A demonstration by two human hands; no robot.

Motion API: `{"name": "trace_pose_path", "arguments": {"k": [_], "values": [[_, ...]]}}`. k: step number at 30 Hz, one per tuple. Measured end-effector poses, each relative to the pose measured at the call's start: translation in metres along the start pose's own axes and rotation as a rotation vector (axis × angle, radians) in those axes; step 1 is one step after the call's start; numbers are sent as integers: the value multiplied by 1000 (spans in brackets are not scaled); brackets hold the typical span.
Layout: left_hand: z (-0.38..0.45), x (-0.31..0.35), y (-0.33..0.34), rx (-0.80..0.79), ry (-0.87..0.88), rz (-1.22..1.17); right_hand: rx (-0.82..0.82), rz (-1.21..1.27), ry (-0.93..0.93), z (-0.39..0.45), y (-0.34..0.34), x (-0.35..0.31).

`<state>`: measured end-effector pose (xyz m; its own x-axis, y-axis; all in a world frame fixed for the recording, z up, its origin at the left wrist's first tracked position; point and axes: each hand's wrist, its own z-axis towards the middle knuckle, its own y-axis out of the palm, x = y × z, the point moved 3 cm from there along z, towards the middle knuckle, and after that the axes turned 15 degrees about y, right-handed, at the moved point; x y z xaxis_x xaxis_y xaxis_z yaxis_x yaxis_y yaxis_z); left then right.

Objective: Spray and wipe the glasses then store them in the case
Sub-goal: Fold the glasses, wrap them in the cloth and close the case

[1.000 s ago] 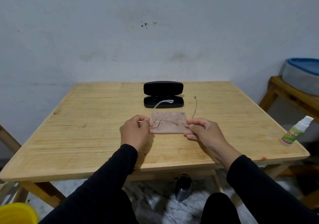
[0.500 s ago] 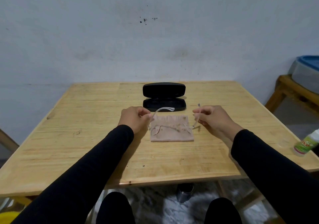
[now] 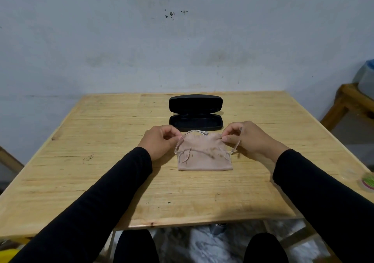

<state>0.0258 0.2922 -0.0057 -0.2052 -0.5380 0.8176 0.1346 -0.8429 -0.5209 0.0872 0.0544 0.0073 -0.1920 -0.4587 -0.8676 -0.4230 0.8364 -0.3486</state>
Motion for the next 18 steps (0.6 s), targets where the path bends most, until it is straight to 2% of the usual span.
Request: {"name": "trace_pose_path", "arguments": {"k": [2, 7, 14, 18], "values": [[-3, 0, -3, -48, 43, -85, -119, 147, 25, -2, -3, 2], [-8, 8, -5, -142, 141, -185, -329, 185, 20, -6, -8, 5], [-19, 14, 1, -276, 191, -149, -392, 85, 52, -10, -1, 5], [-22, 12, 4, -276, 182, -161, -328, 45, 51, -13, 1, 5]]}}
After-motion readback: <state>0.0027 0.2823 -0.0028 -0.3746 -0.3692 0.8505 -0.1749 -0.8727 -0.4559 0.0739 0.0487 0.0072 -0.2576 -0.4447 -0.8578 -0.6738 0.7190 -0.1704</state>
